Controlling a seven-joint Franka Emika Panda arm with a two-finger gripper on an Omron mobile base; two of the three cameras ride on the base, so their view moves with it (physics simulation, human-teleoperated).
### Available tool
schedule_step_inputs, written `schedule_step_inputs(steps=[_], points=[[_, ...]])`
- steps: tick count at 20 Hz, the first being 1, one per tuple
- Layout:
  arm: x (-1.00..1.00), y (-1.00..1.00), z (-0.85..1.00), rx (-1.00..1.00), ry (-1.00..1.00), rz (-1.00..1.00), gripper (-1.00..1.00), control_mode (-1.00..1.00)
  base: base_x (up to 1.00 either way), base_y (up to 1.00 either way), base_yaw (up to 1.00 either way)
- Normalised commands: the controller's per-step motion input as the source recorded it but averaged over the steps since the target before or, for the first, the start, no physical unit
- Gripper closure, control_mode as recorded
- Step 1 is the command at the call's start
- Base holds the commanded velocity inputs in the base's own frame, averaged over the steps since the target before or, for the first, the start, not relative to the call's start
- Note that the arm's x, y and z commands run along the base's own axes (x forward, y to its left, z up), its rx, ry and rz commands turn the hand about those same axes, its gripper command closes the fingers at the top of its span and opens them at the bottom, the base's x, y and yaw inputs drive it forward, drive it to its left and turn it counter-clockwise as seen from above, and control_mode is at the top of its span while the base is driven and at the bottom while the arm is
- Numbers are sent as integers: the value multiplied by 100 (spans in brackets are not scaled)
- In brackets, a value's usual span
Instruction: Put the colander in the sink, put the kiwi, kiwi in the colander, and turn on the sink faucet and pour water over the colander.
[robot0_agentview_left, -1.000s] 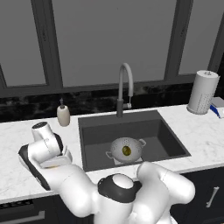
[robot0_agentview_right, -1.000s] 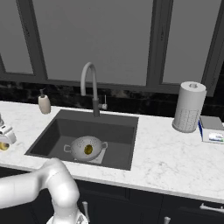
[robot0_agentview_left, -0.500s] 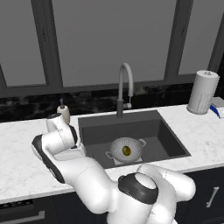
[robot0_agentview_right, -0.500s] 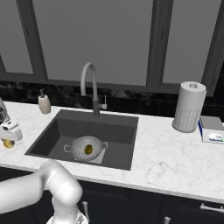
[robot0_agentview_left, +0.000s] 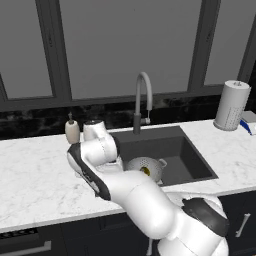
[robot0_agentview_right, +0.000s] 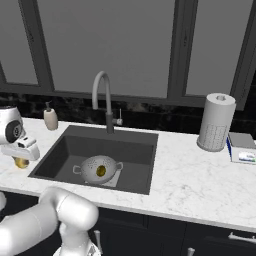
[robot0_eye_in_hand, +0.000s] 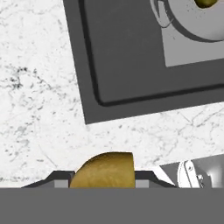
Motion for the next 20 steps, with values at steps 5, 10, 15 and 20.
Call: schedule_step_inputs(steps=[5,10,15,20], points=[[-19,-96,30,15,0,6,100,-100,0,0,0],[-11,-94,24,10,0,13,100,-100,0,0,0],[0,-91,10,1,1,17,100,-100,0,0,0],[0,-87,10,0,-1,24,100,-100,0,0,0]])
